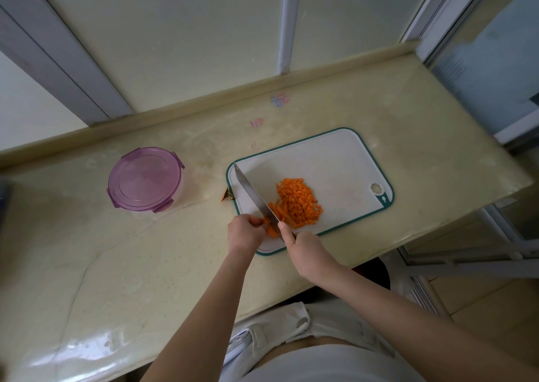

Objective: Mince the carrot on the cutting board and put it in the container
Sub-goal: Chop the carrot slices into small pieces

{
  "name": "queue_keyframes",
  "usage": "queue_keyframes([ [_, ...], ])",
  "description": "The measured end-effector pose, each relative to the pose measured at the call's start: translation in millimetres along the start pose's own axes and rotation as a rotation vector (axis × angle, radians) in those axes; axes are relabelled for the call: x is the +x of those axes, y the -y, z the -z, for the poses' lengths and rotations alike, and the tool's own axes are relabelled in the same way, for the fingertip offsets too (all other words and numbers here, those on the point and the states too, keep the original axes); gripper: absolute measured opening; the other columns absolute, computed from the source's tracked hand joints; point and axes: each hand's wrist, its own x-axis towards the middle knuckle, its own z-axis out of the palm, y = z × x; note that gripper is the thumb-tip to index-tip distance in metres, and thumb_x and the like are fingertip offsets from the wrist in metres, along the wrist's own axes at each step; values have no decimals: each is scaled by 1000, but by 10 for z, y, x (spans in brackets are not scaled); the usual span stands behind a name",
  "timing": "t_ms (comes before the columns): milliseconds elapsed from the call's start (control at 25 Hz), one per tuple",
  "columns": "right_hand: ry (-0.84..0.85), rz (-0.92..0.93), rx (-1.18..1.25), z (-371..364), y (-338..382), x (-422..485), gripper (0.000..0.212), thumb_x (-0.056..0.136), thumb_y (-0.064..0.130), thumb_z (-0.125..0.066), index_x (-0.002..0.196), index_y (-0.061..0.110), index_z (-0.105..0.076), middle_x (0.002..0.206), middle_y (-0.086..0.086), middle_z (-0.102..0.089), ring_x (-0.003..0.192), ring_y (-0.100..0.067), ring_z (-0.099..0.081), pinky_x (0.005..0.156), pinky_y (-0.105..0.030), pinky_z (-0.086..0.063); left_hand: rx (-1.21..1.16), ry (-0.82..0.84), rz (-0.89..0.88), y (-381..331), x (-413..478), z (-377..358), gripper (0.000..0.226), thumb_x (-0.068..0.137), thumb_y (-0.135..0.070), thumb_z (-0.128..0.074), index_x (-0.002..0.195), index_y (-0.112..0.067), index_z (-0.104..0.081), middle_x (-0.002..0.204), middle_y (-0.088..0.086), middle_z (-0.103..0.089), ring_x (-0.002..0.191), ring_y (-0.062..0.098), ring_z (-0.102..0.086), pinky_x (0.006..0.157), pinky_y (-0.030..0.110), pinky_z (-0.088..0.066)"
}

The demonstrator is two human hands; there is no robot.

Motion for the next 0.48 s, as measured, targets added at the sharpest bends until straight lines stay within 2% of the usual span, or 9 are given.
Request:
queue_keyframes([
  [160,-18,18,-2,-44,-7,50,45,99,50,-30,64,22,-38,69,-6,-49,66,-21,-47,62,-30,-40,22,-9,-13,8,-9,0,11,83,-15,-66,92,-10,-71,87,1,-65,81,14,-56,71,22,-43],
  [240,-16,16,3,-48,-28,66,46,99,50,-30,67,20,-43,77,-11,-52,71,-21,-49,69,-33,-42,23,-17,-20,11,-7,-13,11,83,-15,-66,92,-10,-71,88,1,-65,81,14,-56,72,23,-43],
  [360,-14,5,18,-47,-42,82,49,98,51,-30,83,11,-53,82,-12,-55,75,-22,-51,75,-35,-44,16,-15,-23,13,-5,-15,11,83,-14,-65,93,-9,-70,88,1,-64,82,14,-55,71,23,-42],
  [480,8,-8,7,-7,-18,81,48,98,53,-28,72,17,-47,74,-7,-52,65,-19,-48,66,-31,-43,17,-9,-23,23,11,-10,13,82,-15,-66,94,-10,-70,94,3,-67,86,15,-57,74,23,-42],
])
